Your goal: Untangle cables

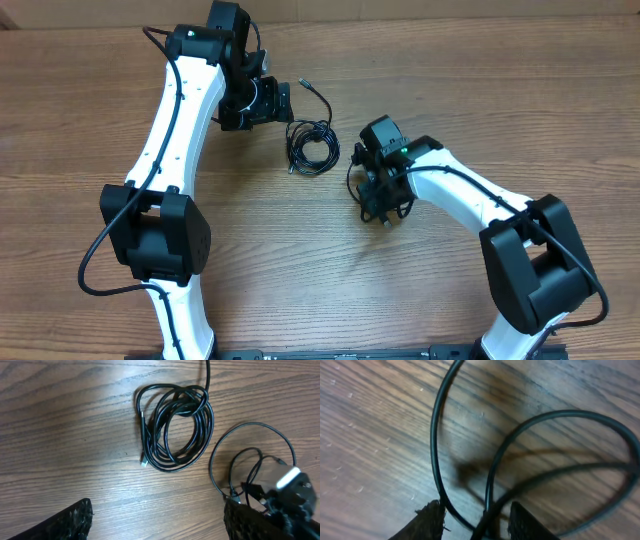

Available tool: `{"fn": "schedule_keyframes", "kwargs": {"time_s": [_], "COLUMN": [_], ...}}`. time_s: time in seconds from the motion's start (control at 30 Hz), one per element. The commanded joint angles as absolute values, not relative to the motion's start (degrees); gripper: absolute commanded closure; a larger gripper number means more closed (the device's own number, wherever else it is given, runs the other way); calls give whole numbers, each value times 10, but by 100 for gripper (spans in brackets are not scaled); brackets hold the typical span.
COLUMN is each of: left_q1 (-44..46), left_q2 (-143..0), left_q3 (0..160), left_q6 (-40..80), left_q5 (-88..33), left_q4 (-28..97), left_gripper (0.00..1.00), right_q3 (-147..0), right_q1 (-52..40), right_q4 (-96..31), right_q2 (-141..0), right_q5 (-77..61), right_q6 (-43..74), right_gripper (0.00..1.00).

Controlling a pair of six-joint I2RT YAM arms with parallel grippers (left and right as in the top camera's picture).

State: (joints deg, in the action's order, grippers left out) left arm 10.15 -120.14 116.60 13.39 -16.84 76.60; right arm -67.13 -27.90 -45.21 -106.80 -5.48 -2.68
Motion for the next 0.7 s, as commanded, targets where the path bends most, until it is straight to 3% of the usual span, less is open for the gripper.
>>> {"fn": "schedule_keyframes", "kwargs": {"time_s": [0.0, 0.1, 0.17, 0.23, 0.27, 0.47, 0.67], "left_q1": [106, 106, 106, 106, 106, 106, 106], "left_q2": [-1206, -1206, -1206, -1206, -1206, -1206, -1206], "left_q3": [1163, 1163, 1163, 1163, 1163, 1163, 1163], "left_q6": [133, 133, 133, 133, 133, 133, 133], "left_q5": [-163, -163, -163, -163, -163, -163, -163], "left_q4": [763, 763, 763, 764, 764, 764, 781], "left_gripper": [15, 15, 15, 15, 15, 14, 12], "right_q3": [-638, -610, -593, -584, -587, -694, -877], "right_q1": [-283, -283, -283, -283, -282, -279, -274], "right_q4": [-416, -386, -368, -363, -366, -448, -584], "right_q2": [-1065, -1065, -1065, -1065, -1065, -1051, -1051], "right_q5": [-41, -13, 5, 19, 24, 32, 176], "right_q6": [-51, -50, -50, -50, -50, -28, 13], "right_gripper": [62, 67, 77, 94, 96, 96, 96]}}
